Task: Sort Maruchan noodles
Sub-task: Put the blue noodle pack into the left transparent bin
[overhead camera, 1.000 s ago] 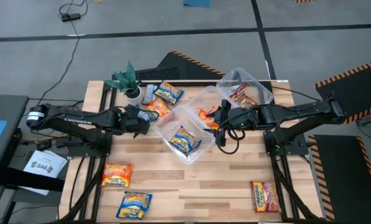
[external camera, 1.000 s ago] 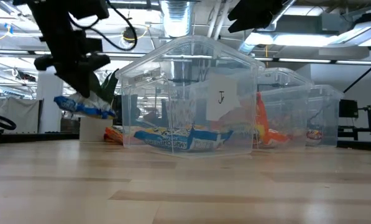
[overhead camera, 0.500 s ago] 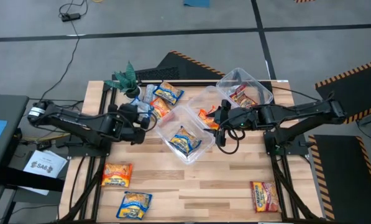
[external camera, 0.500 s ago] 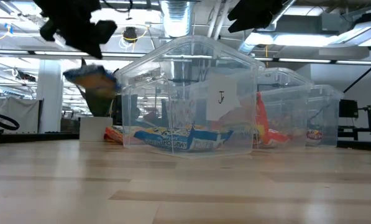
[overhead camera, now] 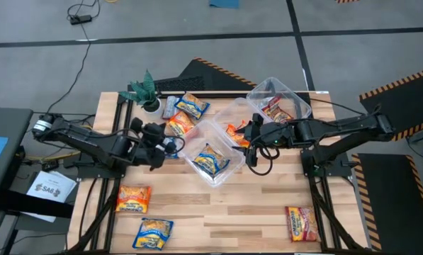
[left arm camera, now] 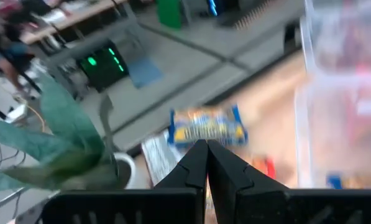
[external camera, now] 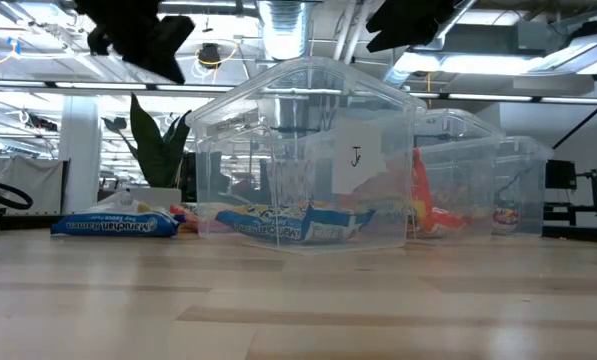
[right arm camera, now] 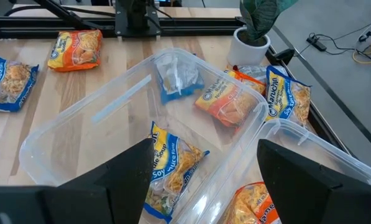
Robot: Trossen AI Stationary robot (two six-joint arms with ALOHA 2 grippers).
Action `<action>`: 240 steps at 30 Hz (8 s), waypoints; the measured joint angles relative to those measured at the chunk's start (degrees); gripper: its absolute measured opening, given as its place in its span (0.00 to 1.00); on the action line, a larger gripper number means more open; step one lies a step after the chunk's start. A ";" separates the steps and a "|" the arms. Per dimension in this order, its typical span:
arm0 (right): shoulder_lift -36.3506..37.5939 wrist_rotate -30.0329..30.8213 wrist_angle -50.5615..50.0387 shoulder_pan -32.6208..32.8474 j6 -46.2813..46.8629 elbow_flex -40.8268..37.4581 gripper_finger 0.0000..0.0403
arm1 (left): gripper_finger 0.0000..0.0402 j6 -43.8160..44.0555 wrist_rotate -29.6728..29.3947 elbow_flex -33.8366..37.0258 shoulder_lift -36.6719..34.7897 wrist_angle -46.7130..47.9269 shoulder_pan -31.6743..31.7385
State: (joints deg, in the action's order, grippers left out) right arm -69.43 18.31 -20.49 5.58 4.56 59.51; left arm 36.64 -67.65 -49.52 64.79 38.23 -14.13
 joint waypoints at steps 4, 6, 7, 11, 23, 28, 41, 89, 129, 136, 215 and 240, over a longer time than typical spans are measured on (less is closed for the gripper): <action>0.00 0.00 -0.04 0.00 -0.01 0.00 0.76 | 0.00 6.38 9.47 0.00 -0.12 7.52 1.65; 0.00 0.00 -0.06 0.00 -0.02 0.00 0.76 | 0.00 9.48 13.58 0.00 -0.40 10.70 2.69; 0.00 0.00 -0.05 0.00 -0.02 0.00 0.76 | 0.01 10.79 15.72 0.00 -0.39 12.05 3.37; 0.00 0.00 -0.06 -0.07 -0.02 0.00 0.76 | 0.09 14.55 22.25 0.01 -0.33 16.61 6.21; 0.00 -0.04 -0.07 -0.48 0.00 0.00 0.76 | 0.49 26.53 35.38 5.89 -0.33 15.01 10.23; 0.00 -0.07 -0.05 -0.48 0.39 0.00 0.76 | 0.57 32.15 35.50 11.25 -0.31 6.16 10.23; 0.00 -0.07 -0.05 -0.48 1.63 0.00 0.76 | 0.59 39.26 32.46 21.10 -0.28 -7.33 10.23; 0.02 0.02 0.16 -0.85 1.49 0.00 0.76 | 0.00 32.78 25.93 10.05 -14.83 15.15 5.09; 8.27 -0.06 5.28 0.52 -1.40 -0.05 0.76 | 0.01 -26.40 39.26 0.50 10.54 -49.60 7.67; 8.46 -0.04 5.54 0.50 -1.44 0.00 0.76 | 0.20 -24.36 46.52 0.35 10.03 -49.82 10.66; 8.33 -0.19 -2.90 0.39 -0.35 0.00 0.76 | 0.58 33.74 50.17 -32.78 37.12 15.64 -38.77; 8.22 -0.21 -3.30 0.39 -2.63 -0.01 0.76 | 0.57 53.87 63.40 -28.56 47.30 17.65 -39.88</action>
State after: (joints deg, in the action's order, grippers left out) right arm -61.21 18.10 -23.79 5.98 1.92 59.49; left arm 90.51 -4.25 -78.08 112.09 55.89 -54.01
